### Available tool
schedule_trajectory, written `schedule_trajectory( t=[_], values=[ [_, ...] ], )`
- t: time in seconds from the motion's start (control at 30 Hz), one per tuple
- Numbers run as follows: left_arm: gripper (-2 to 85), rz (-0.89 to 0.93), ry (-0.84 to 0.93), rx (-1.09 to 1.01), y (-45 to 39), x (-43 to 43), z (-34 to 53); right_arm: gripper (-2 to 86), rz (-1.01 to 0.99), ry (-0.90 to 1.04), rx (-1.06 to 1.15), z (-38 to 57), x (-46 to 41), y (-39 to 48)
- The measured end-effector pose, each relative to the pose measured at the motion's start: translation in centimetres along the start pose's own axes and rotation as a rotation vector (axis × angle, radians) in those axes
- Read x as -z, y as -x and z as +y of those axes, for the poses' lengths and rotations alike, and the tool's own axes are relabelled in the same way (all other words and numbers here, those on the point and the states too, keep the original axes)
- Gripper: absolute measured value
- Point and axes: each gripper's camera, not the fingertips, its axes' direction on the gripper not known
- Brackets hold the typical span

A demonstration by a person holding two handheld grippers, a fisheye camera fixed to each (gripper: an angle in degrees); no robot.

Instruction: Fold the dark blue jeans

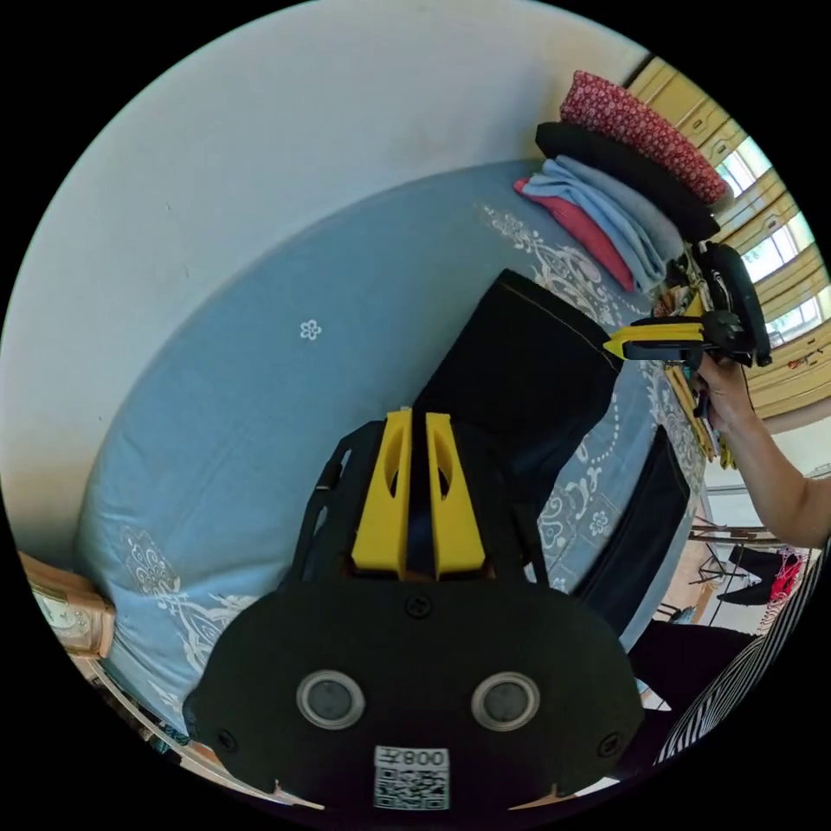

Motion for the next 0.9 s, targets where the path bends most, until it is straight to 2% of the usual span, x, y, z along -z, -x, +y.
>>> schedule_trajectory(
  t=[0.2,0.3,0.37,0.43,0.57,0.7,0.8,0.9],
  values=[
    [1.6,-0.037,-0.202,0.005,-2.4,8.2,1.9,2.5,-0.021,-0.184,0.052,-0.5,5.2,2.5],
    [2.1,-0.028,-0.167,0.062,-2.7,8.1,2.1,2.5,-0.003,-0.126,0.027,-2.8,2.1,3.2],
    [2.5,0.000,-0.135,0.170,-2.5,8.0,3.2,2.7,0.012,0.013,0.005,-4.8,-2.6,3.4],
    [3.0,0.059,-0.166,0.272,-2.6,9.2,5.0,2.6,0.025,0.073,-0.018,-5.5,-5.1,3.7],
    [4.3,0.241,-0.287,0.295,-4.8,13.9,11.8,1.2,-0.017,0.001,-0.085,-5.4,-5.0,4.4],
    [4.1,0.224,-0.281,0.368,-6.8,18.1,19.5,0.6,-0.065,-0.061,-0.048,-4.7,-4.6,7.1],
    [2.8,0.147,-0.233,0.507,-7.5,20.4,25.8,0.3,-0.055,-0.055,0.045,-5.2,-6.3,11.2],
    [1.3,0.109,-0.055,0.623,-7.6,19.5,30.0,0.2,-0.041,0.078,0.082,-7.0,-11.1,14.1]
  ],
)
